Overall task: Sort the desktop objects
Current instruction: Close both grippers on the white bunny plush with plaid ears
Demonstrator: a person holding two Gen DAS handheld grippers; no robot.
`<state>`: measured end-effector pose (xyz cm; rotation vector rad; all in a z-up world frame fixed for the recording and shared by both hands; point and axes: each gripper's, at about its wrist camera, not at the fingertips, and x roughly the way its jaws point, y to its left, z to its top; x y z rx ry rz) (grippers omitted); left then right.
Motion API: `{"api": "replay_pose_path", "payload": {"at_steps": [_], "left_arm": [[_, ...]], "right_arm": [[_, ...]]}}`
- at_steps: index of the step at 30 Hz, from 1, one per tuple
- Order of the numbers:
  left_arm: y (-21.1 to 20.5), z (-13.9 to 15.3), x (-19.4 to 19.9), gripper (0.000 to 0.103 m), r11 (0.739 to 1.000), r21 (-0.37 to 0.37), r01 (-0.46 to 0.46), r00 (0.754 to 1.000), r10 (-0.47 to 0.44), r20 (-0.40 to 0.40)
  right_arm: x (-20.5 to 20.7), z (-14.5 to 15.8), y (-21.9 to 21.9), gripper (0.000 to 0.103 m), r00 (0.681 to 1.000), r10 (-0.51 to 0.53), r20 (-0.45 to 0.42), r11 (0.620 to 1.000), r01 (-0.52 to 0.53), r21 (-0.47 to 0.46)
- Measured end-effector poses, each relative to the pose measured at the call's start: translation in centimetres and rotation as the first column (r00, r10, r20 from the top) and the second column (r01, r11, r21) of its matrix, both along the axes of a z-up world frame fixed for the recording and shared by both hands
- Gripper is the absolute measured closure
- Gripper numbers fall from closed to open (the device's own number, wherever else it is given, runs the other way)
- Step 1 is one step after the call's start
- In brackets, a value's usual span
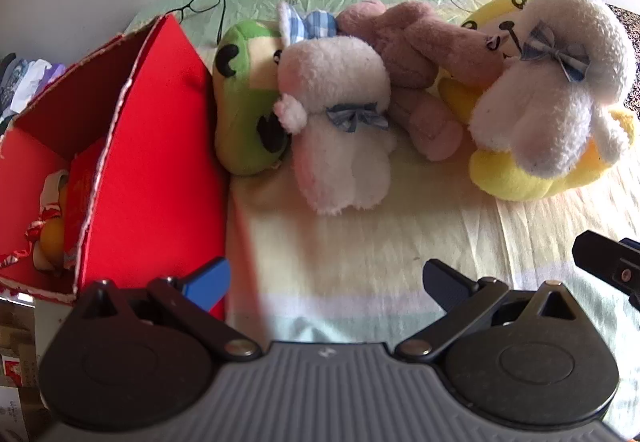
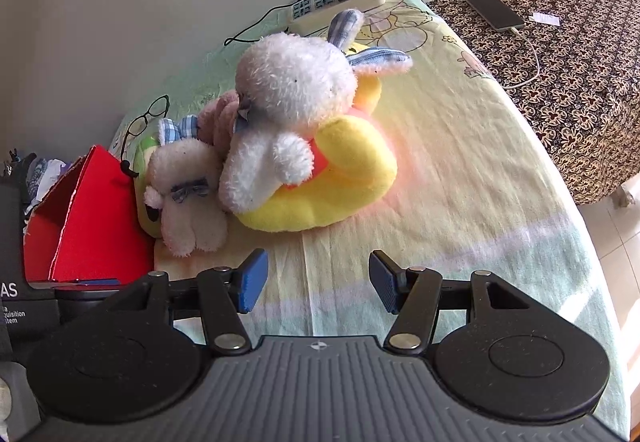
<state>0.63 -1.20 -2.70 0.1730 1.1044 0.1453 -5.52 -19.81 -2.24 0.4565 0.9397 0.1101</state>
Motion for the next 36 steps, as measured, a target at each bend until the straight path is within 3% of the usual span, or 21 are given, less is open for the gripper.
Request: {"api": "replay_pose_path", "payload": {"at_steps": [13, 19, 22, 26, 30, 36], "left_arm": [[-0.9, -1.9, 0.9, 0.001, 0.999, 0.002, 0.045, 0.997, -0.044, -0.068], [-0.9, -0.5, 1.2, 0.001, 0.987, -0.115, 0.115, 0.993, -0.118, -0.022], [-0.8, 0.9, 1.4, 0.001, 0.967, -0.190, 0.172, 0.985, -0.163, 0.061], [-1.4, 2.2, 2.7, 0.002, 0.943, -0.223, 0.247, 0.965, -0.217, 0.148], [-1.1, 2.6, 3.9, 0.004, 0.883, -0.360, 0.301, 0.952, -0.259, 0.160], [-1.4, 2.9, 4.4, 0.005, 0.831, -0.439, 0.342, 0.940, -0.299, 0.165]], "right_arm": [[0.4, -1.2, -1.7, 0.043, 1.000, -0.027, -0.011, 0.999, 0.028, 0.047], [0.9, -0.3, -3.3, 0.043, 0.999, -0.030, 0.027, 0.992, 0.027, 0.121], [1.1, 0.9, -3.9, 0.043, 0.995, -0.034, 0.089, 0.991, 0.022, 0.129], [1.5, 1.9, -4.7, 0.042, 0.989, -0.040, 0.144, 0.986, 0.016, 0.166], [2.4, 2.2, -4.7, 0.042, 0.984, -0.039, 0.171, 0.981, 0.005, 0.195], [3.6, 2.5, -4.5, 0.041, 0.983, -0.057, 0.173, 0.977, 0.020, 0.210]]}}
